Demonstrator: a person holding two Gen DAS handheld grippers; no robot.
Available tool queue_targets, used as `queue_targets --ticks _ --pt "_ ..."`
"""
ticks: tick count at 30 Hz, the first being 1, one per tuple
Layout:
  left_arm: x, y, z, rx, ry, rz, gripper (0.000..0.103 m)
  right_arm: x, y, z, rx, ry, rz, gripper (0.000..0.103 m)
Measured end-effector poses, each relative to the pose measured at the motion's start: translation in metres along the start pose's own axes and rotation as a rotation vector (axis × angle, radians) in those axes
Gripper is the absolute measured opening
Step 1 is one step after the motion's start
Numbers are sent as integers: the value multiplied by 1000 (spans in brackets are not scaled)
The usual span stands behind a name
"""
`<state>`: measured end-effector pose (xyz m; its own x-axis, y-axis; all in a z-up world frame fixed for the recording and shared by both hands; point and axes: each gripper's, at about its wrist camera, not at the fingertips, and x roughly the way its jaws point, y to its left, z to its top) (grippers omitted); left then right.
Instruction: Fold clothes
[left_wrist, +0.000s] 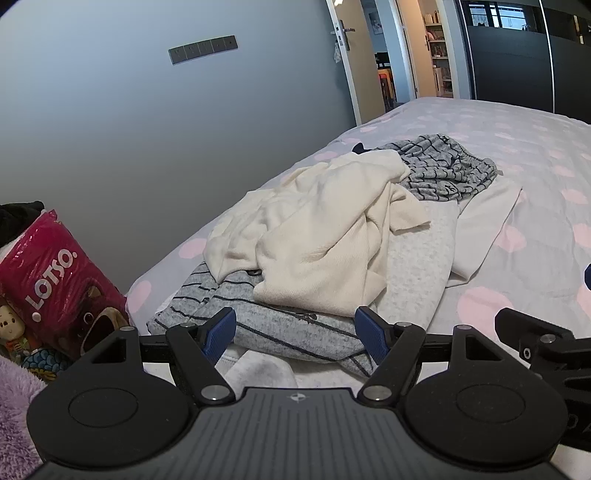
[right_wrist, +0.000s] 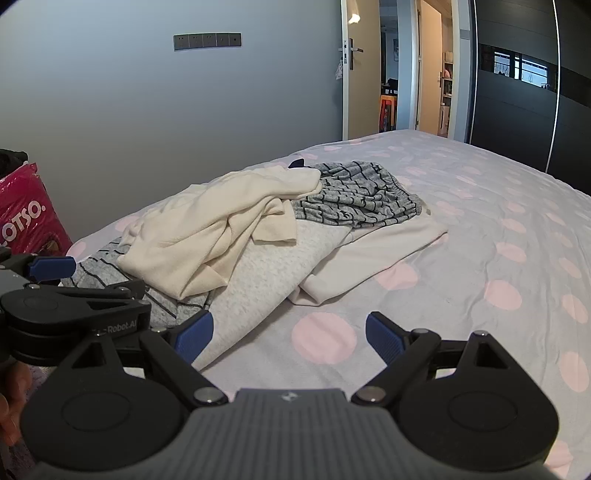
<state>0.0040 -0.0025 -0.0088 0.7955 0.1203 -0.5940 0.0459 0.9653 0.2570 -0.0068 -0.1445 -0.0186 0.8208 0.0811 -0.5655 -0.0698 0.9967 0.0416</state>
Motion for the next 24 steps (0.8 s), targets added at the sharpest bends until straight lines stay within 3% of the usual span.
queue_targets --ticks 18,24 --pt "13 22 -8 -17 26 -36 70 13 7 -3 -33 -4 -21 91" --pt "22 24 -3 8 49 -106 70 22 11 -5 -41 16 -25 91"
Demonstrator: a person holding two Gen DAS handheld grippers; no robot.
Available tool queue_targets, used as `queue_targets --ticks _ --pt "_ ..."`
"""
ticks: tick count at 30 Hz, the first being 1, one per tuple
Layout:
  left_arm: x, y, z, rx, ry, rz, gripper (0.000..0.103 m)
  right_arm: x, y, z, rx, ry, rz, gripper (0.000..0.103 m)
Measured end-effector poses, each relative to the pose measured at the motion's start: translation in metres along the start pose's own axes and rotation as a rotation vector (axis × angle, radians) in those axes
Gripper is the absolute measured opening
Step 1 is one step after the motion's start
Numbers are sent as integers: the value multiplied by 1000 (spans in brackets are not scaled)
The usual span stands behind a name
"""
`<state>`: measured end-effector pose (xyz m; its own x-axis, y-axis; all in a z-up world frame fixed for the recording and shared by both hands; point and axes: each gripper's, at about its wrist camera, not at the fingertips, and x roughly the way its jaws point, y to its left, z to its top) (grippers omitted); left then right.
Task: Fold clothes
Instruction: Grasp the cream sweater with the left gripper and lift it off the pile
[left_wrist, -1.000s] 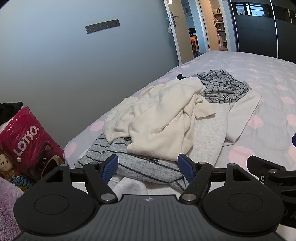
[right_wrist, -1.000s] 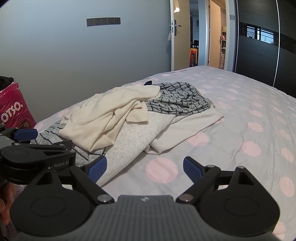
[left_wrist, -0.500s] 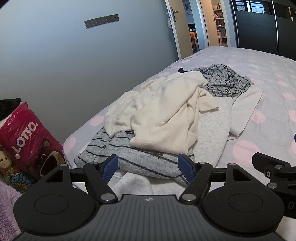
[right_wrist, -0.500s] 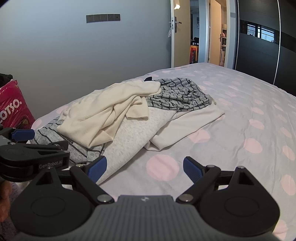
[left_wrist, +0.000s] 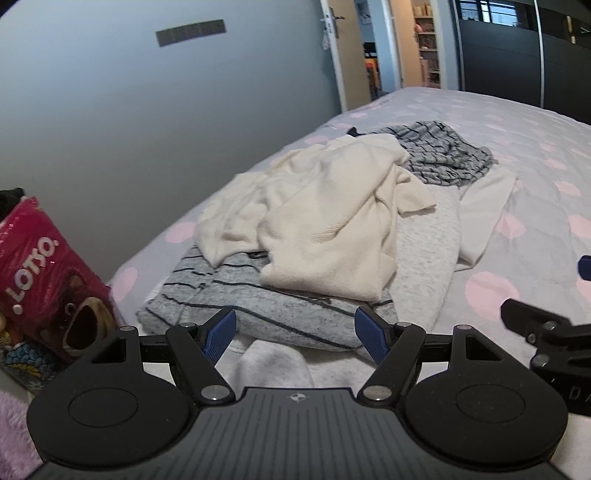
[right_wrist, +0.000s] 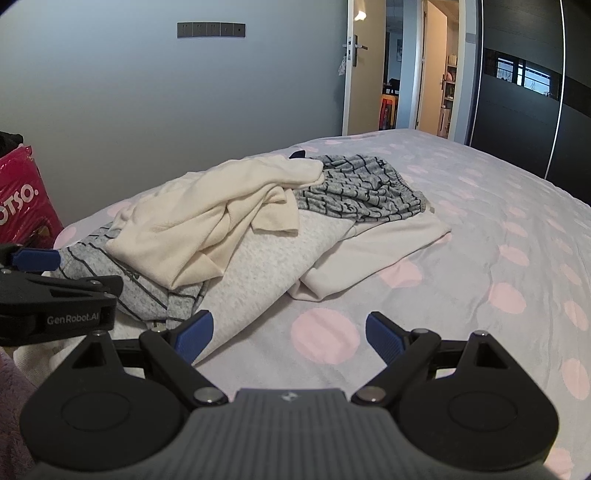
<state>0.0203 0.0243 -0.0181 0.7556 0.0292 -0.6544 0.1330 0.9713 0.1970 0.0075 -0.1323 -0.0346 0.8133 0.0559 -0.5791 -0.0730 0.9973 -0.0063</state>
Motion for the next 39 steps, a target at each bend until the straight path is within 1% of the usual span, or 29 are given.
queue_targets --ticks 3,5,8,10,13,16,18,19,20,21,22,23,24,27,30,33,37,39 --pt "9 4 12 5 15 -31 70 1 2 -1 -5 3 2 91" --pt "18 10 22 -13 27 -47 70 2 2 -2 -11 8 2 91" --pt "35 15 36 -27 55 -96 70 4 2 -2 -21 9 -3 91" --pt "46 14 44 -9 71 -107 70 5 2 -2 -20 9 -6 91" --pt "68 11 56 23 104 -101 70 9 0 -2 -3 17 -7 91" --pt "86 12 61 5 142 -135 70 13 0 -3 -7 25 -8 91" --pt "94 13 61 -27 162 -150 62 16 0 -3 -13 27 -12 91" --pt "96 14 61 -36 163 -156 59 17 0 -3 -15 29 -13 91" --pt "95 14 62 -39 157 -157 51 18 -1 -4 -12 31 -13 91" --pt "92 15 64 -32 146 -155 39 19 -1 -4 -9 34 -13 91" --pt "88 15 66 -22 133 -153 32 20 -1 -4 -5 37 -13 91" --pt "84 15 69 -11 120 -151 19 21 -1 -4 -1 40 -14 91" --pt "81 16 72 -2 113 -154 12 22 -2 -5 3 42 -14 91" --pt "73 24 87 19 96 -174 8 24 -2 -5 15 50 -6 91" --pt "64 35 105 79 32 -135 7 26 1 -1 13 60 29 91" --pt "55 54 123 106 -36 -61 7 32 7 7 8 84 67 89" --pt "60 70 131 126 -70 59 6 42 19 23 3 100 114 88" --pt "69 70 128 162 -71 119 6 51 25 33 6 108 131 88"
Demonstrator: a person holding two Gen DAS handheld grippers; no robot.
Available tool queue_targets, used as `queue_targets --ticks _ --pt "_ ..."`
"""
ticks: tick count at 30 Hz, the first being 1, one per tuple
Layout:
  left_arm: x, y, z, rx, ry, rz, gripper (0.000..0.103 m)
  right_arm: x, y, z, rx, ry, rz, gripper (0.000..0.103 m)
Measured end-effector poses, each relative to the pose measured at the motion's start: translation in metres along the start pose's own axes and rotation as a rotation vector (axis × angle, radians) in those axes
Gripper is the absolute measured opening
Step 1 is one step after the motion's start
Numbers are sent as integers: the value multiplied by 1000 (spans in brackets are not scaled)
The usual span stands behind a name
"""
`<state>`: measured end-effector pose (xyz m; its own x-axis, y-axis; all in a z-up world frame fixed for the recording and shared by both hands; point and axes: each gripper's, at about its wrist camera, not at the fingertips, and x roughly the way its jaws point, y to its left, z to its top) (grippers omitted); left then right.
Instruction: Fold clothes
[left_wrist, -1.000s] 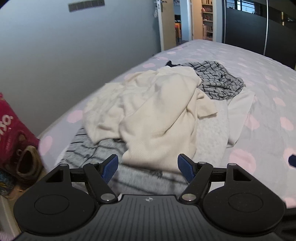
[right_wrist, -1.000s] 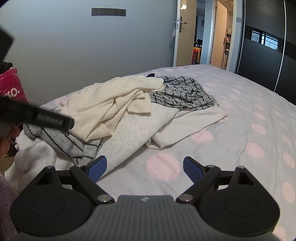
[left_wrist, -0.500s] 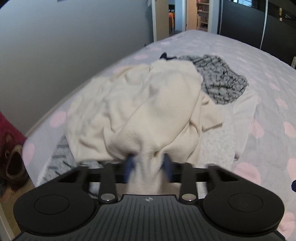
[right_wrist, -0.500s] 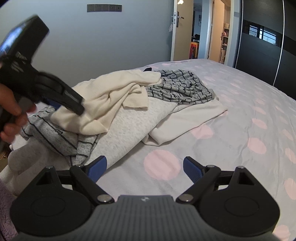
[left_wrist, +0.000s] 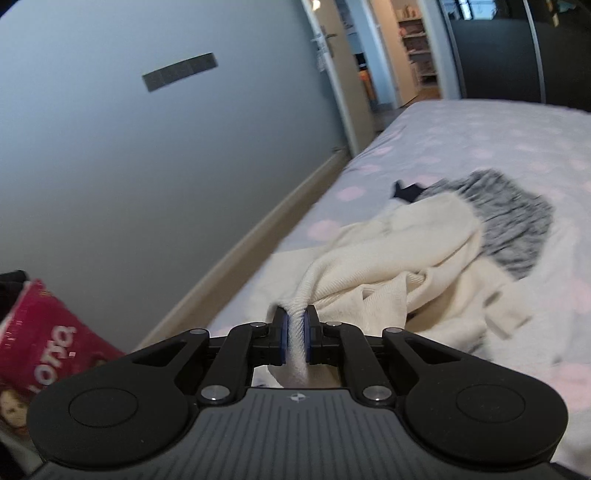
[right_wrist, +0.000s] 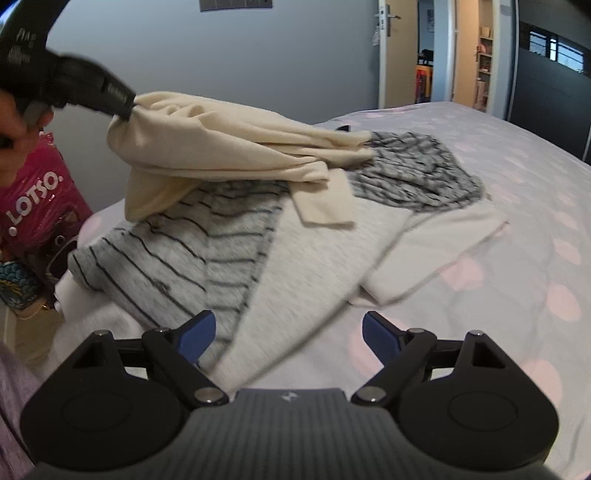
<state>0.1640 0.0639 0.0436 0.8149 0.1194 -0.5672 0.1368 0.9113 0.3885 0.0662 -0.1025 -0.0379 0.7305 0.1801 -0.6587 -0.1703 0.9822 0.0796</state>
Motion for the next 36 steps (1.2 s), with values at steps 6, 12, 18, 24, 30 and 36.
queue_targets --ticks 6,12,18,24,30,36 --pt "29 12 -6 -31 59 34 6 41 16 34 62 36 38 88" --pt "28 21 -6 -57 53 -6 6 95 23 57 159 112 23 87" --pt "21 39 -1 -123 16 -68 6 108 37 65 160 161 4 17" --pt "-2 53 5 -160 -104 11 6 62 48 82 52 66 -121 7" --pt "-28 73 12 -275 -169 1 6 -14 13 123 72 -78 -294 4" --pt "-59 79 15 -326 -253 15 6 -91 -10 135 48 -222 -424 4"
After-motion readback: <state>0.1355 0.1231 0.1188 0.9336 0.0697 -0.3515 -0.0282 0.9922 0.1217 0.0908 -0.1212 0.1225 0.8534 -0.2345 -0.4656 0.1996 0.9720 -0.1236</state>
